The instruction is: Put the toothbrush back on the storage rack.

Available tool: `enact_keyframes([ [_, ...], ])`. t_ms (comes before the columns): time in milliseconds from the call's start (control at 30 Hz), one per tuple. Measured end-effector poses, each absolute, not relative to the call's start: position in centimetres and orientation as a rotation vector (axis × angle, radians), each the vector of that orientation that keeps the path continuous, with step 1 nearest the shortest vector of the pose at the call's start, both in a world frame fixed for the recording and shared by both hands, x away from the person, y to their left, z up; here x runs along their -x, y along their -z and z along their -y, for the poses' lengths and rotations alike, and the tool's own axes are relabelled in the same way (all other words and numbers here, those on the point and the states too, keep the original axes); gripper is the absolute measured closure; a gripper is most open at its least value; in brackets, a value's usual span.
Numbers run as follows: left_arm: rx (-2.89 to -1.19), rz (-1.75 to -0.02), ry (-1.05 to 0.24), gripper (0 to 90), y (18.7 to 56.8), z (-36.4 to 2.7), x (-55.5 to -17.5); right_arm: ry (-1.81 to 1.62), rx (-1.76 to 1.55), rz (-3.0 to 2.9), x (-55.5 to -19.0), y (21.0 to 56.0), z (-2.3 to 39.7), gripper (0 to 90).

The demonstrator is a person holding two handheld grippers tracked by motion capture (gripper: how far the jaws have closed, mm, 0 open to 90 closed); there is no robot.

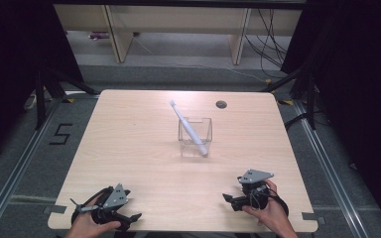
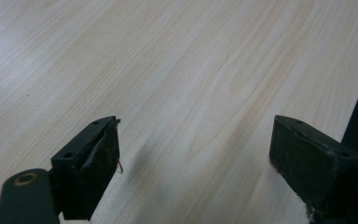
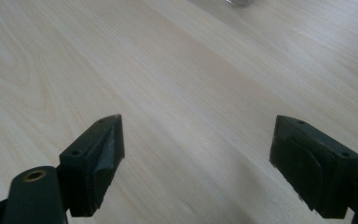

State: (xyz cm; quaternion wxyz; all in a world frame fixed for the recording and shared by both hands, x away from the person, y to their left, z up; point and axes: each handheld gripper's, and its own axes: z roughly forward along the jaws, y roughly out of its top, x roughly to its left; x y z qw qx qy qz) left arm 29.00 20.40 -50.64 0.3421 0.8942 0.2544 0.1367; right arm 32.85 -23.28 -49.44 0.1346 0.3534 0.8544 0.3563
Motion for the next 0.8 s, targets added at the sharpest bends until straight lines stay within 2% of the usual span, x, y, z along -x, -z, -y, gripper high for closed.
enact_keyframes([
  [800,-2.323,-0.667,-0.354,15.6,50.68,-20.38,-28.98,-1.011,-1.037,-2.494,-32.8,49.35,23.55,18.5],
])
